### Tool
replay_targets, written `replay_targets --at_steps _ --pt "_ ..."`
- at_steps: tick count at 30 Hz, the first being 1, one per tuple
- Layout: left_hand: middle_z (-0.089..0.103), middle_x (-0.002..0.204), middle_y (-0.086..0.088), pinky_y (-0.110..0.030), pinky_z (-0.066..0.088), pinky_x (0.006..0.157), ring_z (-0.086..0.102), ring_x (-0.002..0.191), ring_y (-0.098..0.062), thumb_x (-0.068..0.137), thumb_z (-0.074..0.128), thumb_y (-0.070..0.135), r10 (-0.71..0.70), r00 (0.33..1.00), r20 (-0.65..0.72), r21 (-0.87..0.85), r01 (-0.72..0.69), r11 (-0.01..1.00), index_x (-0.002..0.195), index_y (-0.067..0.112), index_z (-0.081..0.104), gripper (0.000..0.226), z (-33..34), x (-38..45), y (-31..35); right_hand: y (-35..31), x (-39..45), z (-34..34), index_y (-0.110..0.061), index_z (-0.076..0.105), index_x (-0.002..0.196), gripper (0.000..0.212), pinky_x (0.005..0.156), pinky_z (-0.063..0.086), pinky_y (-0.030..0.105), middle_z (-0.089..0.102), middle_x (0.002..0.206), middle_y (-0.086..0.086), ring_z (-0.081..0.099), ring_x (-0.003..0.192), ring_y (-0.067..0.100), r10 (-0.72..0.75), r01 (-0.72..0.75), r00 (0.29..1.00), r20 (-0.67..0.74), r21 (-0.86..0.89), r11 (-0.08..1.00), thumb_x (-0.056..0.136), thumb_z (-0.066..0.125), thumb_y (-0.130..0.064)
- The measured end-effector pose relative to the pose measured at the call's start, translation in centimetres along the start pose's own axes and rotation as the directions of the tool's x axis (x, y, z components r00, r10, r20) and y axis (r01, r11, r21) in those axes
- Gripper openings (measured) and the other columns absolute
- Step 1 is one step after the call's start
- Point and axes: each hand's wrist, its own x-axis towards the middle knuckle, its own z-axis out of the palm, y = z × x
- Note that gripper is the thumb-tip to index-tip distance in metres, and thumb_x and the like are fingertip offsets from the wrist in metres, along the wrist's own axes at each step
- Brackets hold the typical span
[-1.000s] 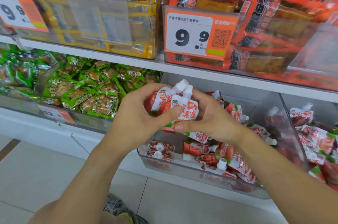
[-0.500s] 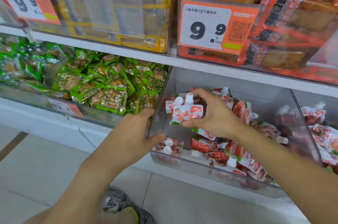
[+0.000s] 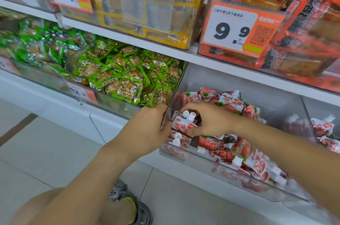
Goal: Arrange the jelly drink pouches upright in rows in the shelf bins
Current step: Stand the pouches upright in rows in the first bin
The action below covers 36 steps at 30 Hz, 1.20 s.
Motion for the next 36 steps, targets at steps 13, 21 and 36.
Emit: replay_targets --at_steps 13,21,36 --pt "0.064 0.063 0.001 -0.024 0.043 0.045 0.058 0.051 -0.007 0.089 0.063 0.039 0.001 0.993 0.115 -0.058 0.006 0.998 0.104 0.023 0.052 0.024 -0.6 0.3 -0.1 -0.7 0.7 0.5 -0.021 0.050 0.127 0.060 0.074 0.043 0.034 0.060 0.111 0.002 0.054 0.102 0.023 0.045 -0.063 0.992 -0.117 -0.152 0.986 0.082 0.069 -0.056" --pt "0.069 0.080 0.000 -0.042 0.054 0.066 0.066 0.069 -0.014 0.088 0.060 0.048 0.005 0.988 0.157 -0.064 0.005 0.998 0.118 0.029 0.050 0.037 -0.7 0.5 -0.8 -1.7 1.0 -1.3 -0.025 0.057 0.124 0.055 0.063 0.037 0.022 0.056 0.098 -0.011 0.050 0.088 0.011 0.055 -0.046 0.996 0.063 -0.136 0.990 0.078 0.077 -0.048" --pt "0.069 0.082 0.002 -0.041 0.054 0.066 0.065 0.070 -0.009 0.087 0.062 0.049 -0.004 0.992 0.123 -0.060 0.011 0.998 0.115 0.031 0.049 0.036 -0.6 0.2 -0.3 -1.2 0.7 -1.1 -0.031 0.039 0.146 0.071 0.092 0.046 0.023 0.052 0.138 -0.008 0.054 0.119 0.010 0.184 -0.227 0.960 0.213 0.202 0.953 0.084 0.073 -0.027"
